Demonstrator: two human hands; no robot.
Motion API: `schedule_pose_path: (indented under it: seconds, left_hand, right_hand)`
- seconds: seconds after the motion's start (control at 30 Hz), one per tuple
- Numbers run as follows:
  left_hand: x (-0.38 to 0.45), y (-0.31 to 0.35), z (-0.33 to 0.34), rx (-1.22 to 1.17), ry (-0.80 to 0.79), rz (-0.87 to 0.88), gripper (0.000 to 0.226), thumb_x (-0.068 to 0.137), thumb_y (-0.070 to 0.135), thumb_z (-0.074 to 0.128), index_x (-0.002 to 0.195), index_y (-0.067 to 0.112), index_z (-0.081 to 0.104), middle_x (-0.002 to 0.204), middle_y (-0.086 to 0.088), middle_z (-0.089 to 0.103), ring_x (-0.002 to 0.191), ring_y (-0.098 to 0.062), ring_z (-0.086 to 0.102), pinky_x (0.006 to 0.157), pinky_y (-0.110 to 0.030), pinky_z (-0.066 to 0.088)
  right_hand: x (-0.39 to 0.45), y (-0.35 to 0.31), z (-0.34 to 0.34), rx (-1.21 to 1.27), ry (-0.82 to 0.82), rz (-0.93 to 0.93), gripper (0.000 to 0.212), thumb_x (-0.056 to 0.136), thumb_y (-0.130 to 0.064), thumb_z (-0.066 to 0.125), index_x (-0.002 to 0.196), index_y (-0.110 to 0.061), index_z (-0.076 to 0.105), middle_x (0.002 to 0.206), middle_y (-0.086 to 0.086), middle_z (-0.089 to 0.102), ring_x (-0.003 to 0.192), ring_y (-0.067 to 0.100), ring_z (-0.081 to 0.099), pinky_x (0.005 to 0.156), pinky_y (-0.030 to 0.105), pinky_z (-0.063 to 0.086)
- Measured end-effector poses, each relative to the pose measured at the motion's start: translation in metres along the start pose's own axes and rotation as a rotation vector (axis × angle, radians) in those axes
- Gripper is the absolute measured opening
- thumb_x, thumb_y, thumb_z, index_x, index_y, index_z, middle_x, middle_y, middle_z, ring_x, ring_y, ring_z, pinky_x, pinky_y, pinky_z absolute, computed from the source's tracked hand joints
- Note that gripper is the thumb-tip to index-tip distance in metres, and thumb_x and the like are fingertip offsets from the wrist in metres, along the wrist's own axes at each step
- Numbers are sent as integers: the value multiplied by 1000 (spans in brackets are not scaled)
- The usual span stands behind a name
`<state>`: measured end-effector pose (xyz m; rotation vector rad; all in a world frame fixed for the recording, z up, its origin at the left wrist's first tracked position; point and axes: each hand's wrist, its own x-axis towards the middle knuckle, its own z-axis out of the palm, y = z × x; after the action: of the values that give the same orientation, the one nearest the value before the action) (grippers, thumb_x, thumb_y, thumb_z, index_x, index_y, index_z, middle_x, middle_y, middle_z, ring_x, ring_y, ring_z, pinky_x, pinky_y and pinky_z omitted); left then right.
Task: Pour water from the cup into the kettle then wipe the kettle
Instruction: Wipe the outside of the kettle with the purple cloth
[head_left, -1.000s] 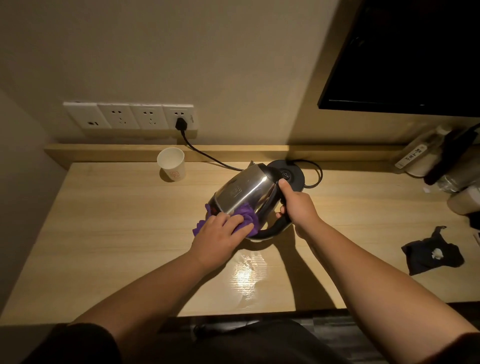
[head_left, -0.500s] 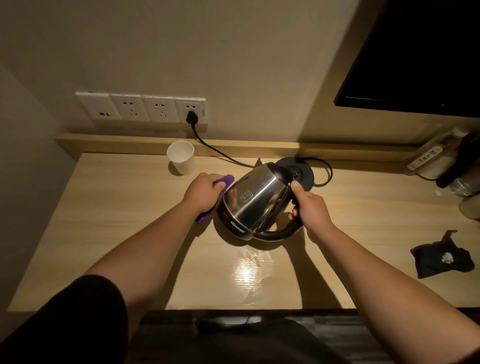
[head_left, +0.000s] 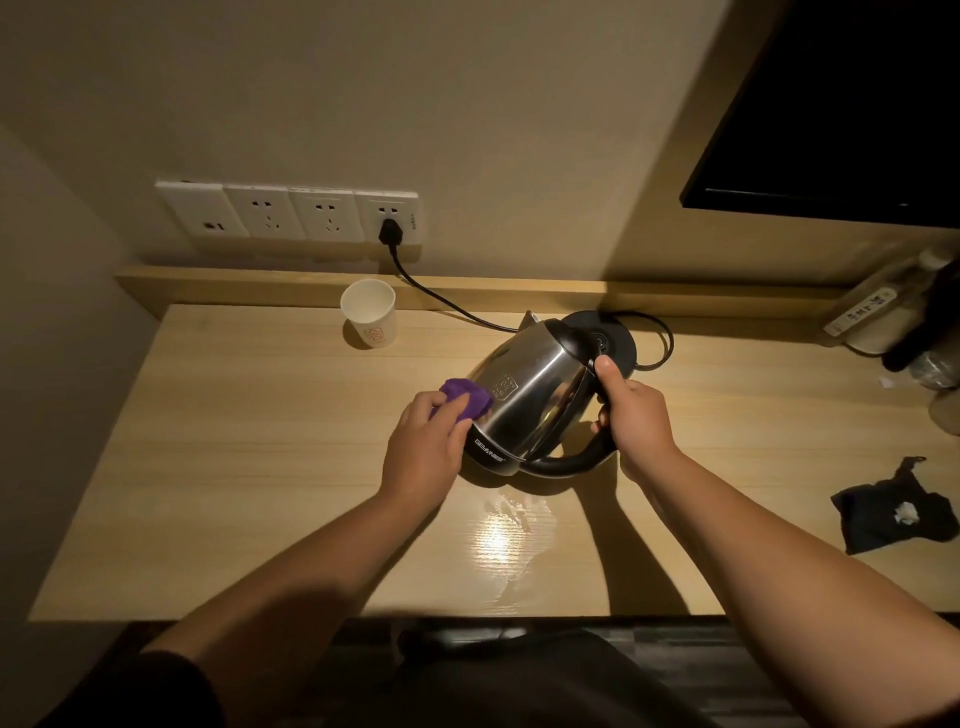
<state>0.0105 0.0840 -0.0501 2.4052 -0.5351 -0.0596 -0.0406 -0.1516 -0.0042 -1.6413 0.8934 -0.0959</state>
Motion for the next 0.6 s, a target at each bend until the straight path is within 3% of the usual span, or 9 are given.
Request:
schedule_pose_path:
  seconds: [0.3, 0.47, 0.6]
  left_hand:
    - [-30, 3, 16, 68, 0, 110, 43, 86, 13, 69, 127, 16, 57, 125, -11, 51, 107, -24, 54, 80, -29, 52]
    - [-48, 21, 28, 210, -216, 321, 44, 89, 22, 65, 130, 24, 50, 129, -4, 48, 112, -20, 48, 87, -34, 50]
    - [-54, 28, 37, 174, -285, 310, 41, 95, 26, 55, 136, 25, 49, 134, -1, 46, 115, -17, 45, 94, -32, 46]
  right_hand:
    - [-3, 1, 1, 20, -20, 5, 43, 95, -52, 55, 78, -13, 64, 62, 3, 51, 59, 19, 54, 67, 36, 51]
    - [-3, 3, 2, -10, -8, -20, 48, 94, -54, 54, 81, -10, 65, 62, 3, 52, 60, 18, 54, 69, 38, 52]
    - [-3, 3, 2, -49, -22, -64, 52, 94, -55, 53, 82, -6, 65, 63, 5, 54, 62, 21, 56, 72, 40, 54]
